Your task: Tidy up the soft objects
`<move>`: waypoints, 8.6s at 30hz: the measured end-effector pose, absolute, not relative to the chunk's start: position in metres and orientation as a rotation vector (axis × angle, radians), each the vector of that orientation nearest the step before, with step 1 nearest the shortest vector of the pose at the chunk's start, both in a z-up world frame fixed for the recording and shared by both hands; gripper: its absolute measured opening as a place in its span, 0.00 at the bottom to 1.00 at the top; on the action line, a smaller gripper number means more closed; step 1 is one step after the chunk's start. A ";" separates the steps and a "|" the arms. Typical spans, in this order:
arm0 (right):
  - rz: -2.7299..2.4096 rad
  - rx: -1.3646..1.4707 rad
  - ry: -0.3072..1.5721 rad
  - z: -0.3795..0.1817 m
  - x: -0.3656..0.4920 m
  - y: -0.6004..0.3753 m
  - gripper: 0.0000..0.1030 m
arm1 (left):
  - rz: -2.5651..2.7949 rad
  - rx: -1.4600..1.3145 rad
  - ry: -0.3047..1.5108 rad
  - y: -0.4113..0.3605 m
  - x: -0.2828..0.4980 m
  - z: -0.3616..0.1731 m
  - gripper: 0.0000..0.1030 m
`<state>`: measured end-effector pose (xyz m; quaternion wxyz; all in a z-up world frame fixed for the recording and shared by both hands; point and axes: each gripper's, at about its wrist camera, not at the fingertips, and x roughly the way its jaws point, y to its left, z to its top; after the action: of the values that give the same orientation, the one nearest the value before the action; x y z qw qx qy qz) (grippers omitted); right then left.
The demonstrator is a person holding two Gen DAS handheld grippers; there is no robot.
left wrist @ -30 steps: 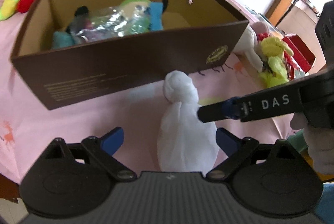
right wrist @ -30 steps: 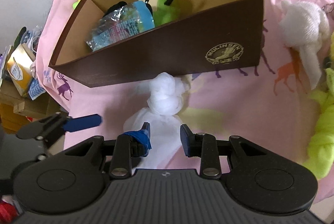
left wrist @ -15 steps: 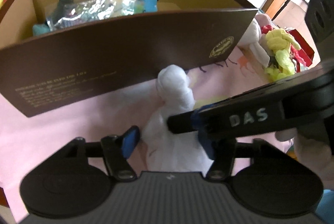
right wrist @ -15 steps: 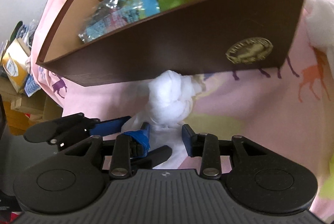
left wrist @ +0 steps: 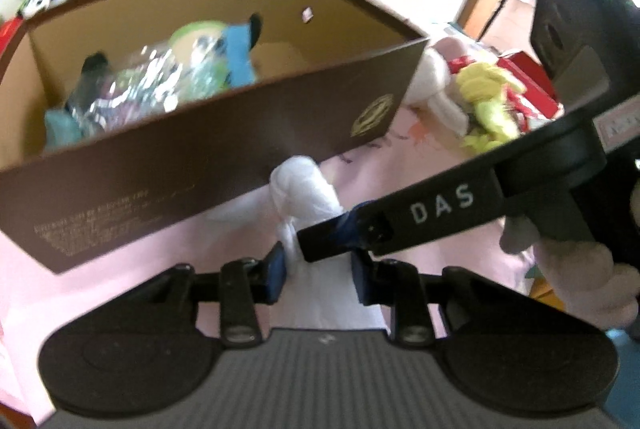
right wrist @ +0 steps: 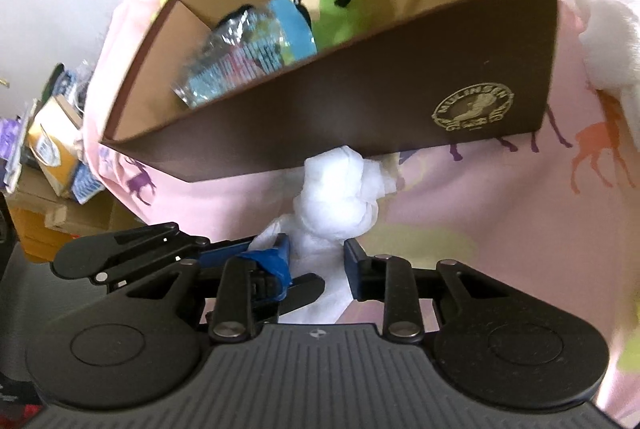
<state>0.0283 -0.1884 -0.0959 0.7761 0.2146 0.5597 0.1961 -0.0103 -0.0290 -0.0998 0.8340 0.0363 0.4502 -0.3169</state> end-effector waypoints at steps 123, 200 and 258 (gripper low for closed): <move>0.308 0.168 1.221 -0.089 0.169 -0.129 0.15 | -0.170 0.064 0.880 0.017 0.161 -0.058 0.59; 0.177 0.295 0.922 -0.058 0.006 -0.230 0.14 | -0.658 0.182 0.872 -0.069 0.007 -0.032 0.62; 0.340 0.106 0.987 0.004 0.064 -0.175 0.16 | -0.002 0.111 0.886 -0.023 0.040 0.012 0.65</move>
<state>0.0644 -0.1747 0.0042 0.8655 0.0507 0.4712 0.1621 0.0402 -0.0231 0.0117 0.9020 0.0536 0.4284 -0.0010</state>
